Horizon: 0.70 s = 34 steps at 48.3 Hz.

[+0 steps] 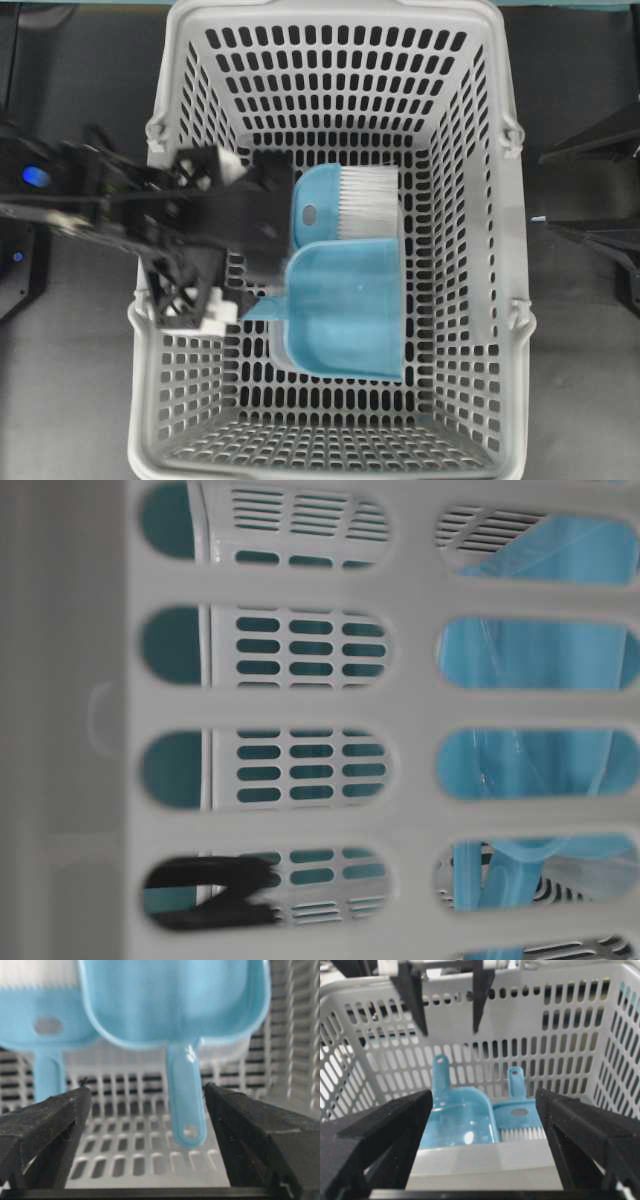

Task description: Pick up the dustpan from the shopping basket with the left arm.

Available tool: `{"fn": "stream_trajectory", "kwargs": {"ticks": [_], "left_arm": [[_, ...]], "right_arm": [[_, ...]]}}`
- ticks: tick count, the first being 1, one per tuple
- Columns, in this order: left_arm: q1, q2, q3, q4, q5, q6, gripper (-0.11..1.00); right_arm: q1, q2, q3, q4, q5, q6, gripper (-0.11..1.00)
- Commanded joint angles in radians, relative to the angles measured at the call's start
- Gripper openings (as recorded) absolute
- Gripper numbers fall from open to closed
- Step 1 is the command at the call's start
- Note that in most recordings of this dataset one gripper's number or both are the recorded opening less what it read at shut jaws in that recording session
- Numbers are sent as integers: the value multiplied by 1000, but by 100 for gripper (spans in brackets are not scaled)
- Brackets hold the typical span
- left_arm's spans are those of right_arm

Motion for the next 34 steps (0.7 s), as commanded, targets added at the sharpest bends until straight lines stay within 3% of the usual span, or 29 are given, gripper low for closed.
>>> {"fn": "stream_trajectory", "kwargs": {"ticks": [1, 12, 28, 34], "left_arm": [[-15, 48, -35, 3, 40, -3, 88], [-31, 176, -38, 3, 57, -9, 88], [-32, 236, -25, 3, 49, -28, 86], [-34, 235, -37, 3, 49, -52, 75]], "right_arm": [[-3, 6, -11, 2, -14, 0, 79], [-3, 9, -9, 2, -23, -3, 79], [-3, 8, 8, 0, -25, 0, 79], [2, 8, 12, 0, -18, 2, 79]]}}
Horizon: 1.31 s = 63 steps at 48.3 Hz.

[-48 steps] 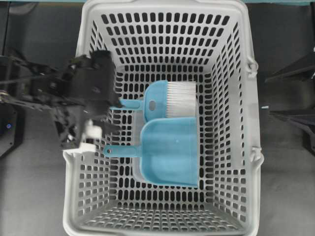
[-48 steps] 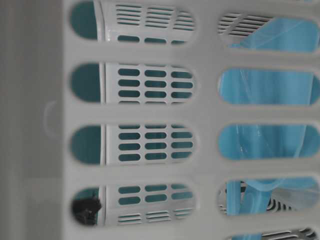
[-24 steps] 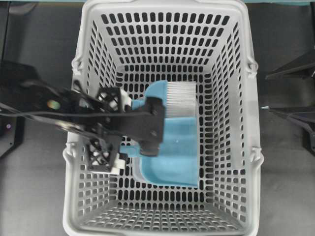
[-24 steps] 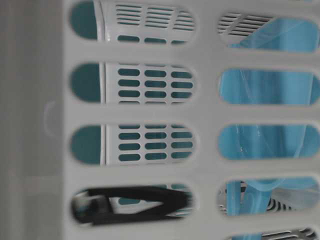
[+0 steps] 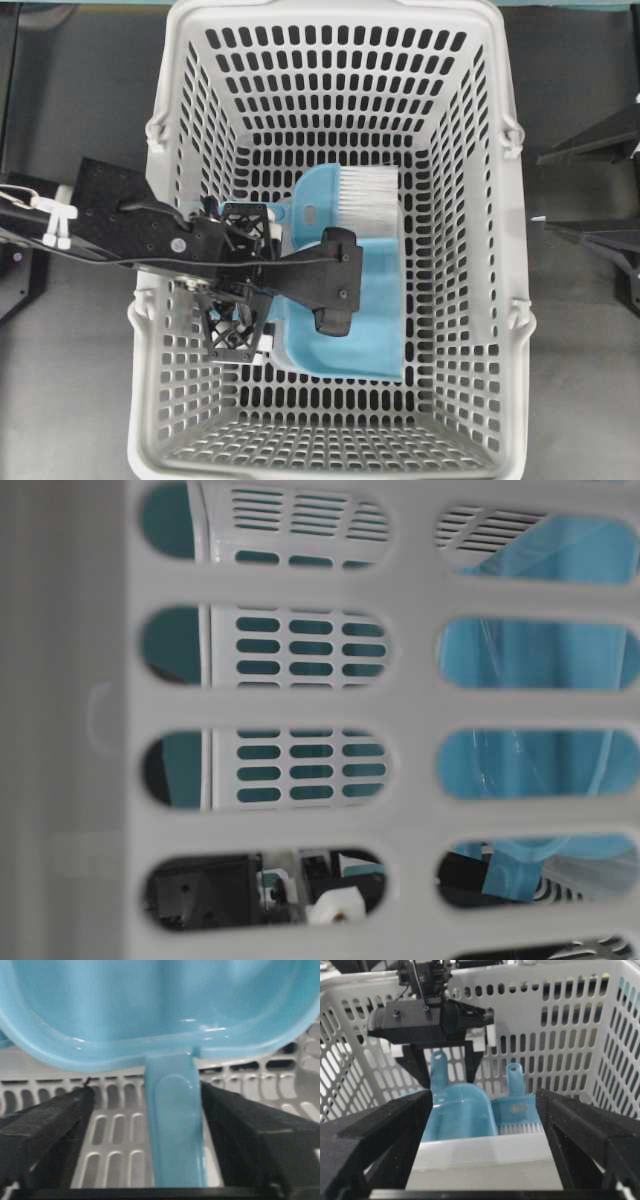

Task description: Pick up the dustpan from the shopping basket with the left arm.

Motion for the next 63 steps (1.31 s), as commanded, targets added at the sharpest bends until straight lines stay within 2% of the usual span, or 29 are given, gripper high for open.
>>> {"fn": "stream_trajectory", "kwargs": {"ticks": [1, 8, 9, 21, 45, 63], "left_arm": [[-5, -12, -21, 3, -3, -11, 71], [-5, -25, -44, 3, 3, -17, 32], [-3, -31, -48, 3, 0, -15, 29], [-2, -117, -74, 3, -14, -14, 30], [43, -407, -121, 3, -61, -26, 30], [49, -419, -127, 3, -63, -23, 30]], "right_arm": [[3, 8, -6, 2, -3, 3, 79], [8, 6, 0, 2, -2, 3, 79], [9, 5, 0, 2, -2, 5, 79], [12, 0, 0, 2, -2, 3, 79], [12, -5, 6, 2, -9, 5, 79], [15, -12, 15, 5, -9, 5, 79]]}}
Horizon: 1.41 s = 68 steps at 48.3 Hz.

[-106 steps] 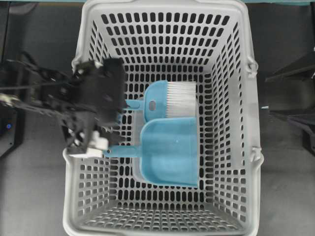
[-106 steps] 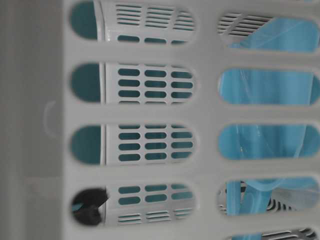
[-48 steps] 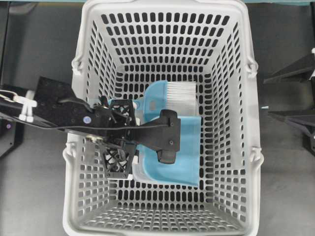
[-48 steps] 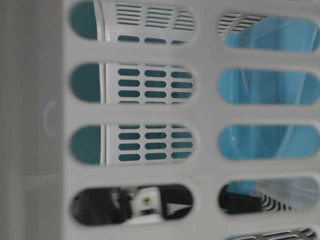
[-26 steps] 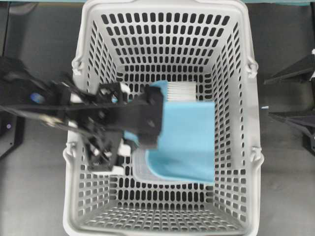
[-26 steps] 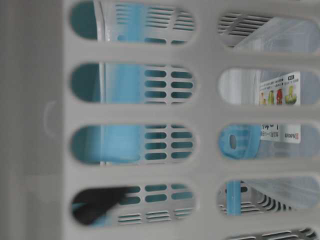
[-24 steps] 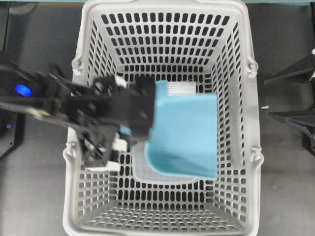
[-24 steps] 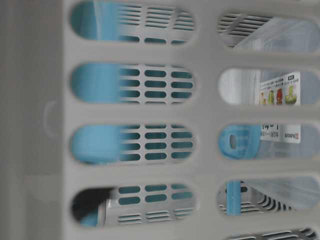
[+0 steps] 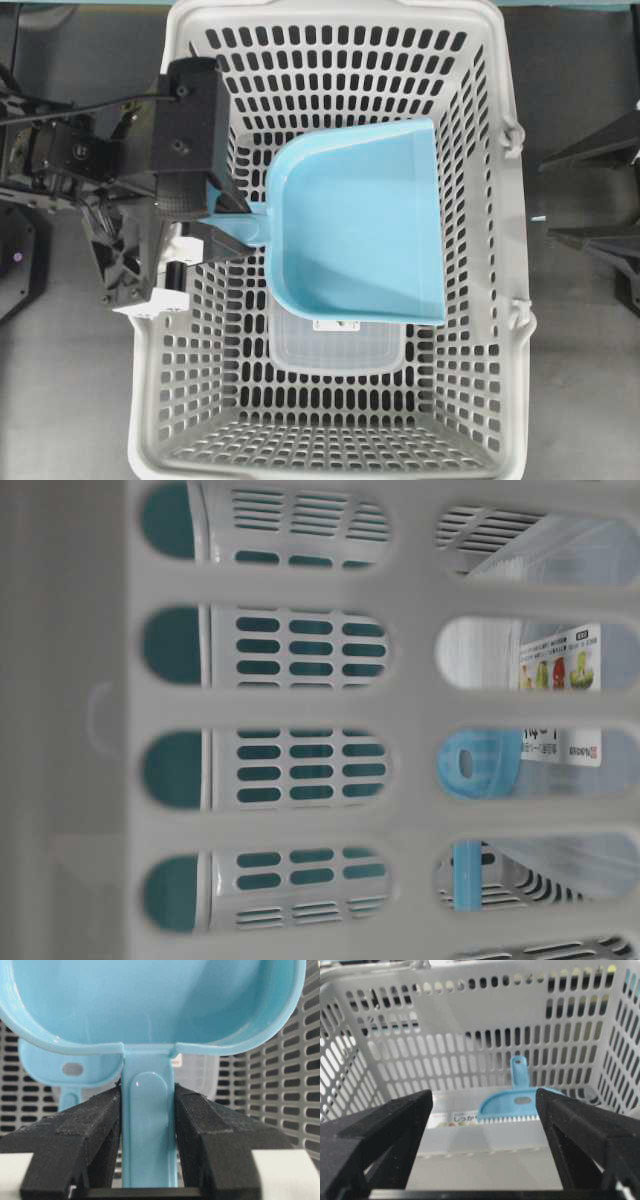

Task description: Pick up the dustpan from the shopping basket with the left arm.

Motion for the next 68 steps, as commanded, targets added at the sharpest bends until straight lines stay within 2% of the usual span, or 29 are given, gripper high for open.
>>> {"fn": "stream_trajectory", "kwargs": {"ticks": [1, 68], "left_arm": [[-2, -11, -26, 3, -8, 0, 30], [-5, -6, 9, 3, -3, 6, 30]], "right_arm": [[2, 5, -9, 5, -12, 2, 79], [9, -12, -6, 8, -32, 3, 79]]}}
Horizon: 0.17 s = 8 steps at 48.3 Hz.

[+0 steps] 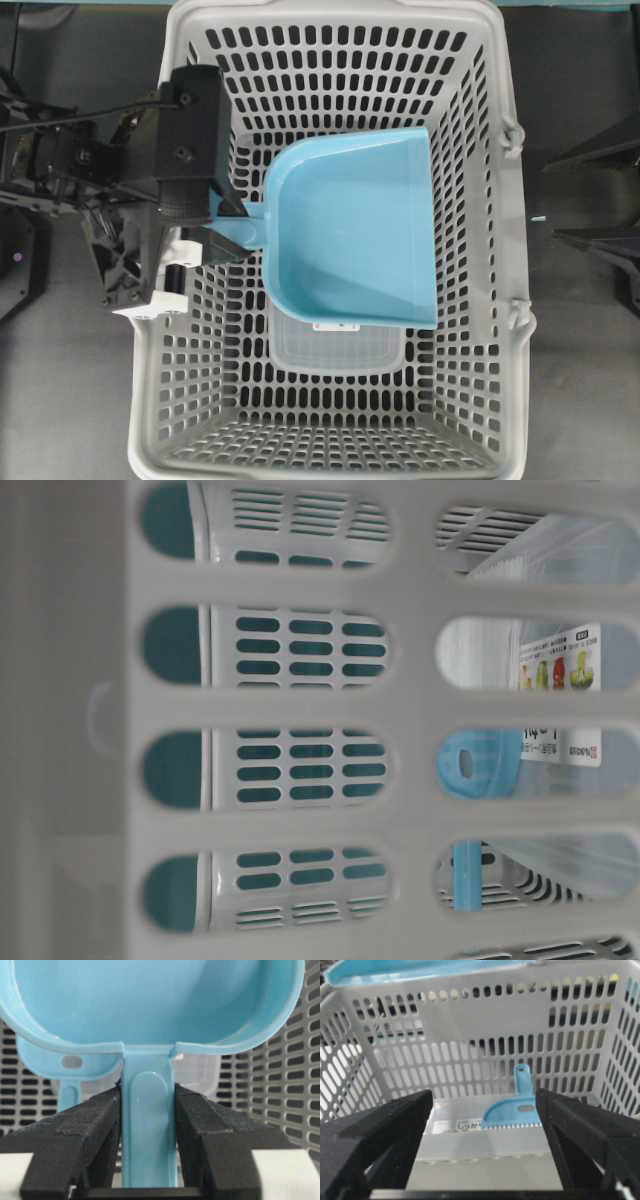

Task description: Pick up the dustpan from the shopping basket with the left arm.

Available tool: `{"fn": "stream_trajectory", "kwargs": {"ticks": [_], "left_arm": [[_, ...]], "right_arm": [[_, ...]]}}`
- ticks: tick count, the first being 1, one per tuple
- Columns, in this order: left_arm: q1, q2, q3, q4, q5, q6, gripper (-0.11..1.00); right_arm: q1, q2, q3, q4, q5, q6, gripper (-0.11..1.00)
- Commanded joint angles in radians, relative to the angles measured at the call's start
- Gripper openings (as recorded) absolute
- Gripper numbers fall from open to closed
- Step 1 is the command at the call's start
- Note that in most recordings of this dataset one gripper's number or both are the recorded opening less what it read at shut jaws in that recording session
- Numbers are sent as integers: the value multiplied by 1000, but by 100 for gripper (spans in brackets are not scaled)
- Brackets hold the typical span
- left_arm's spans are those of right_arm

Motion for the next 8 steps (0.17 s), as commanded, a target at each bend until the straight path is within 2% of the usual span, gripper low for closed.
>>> {"fn": "stream_trajectory", "kwargs": {"ticks": [1, 8], "left_arm": [[-3, -8, -9, 3, -9, 2, 30], [-2, -8, -3, 3, -9, 2, 30]], "right_arm": [[3, 5, -9, 6, -11, 2, 79], [3, 2, -2, 6, -12, 2, 79]]}}
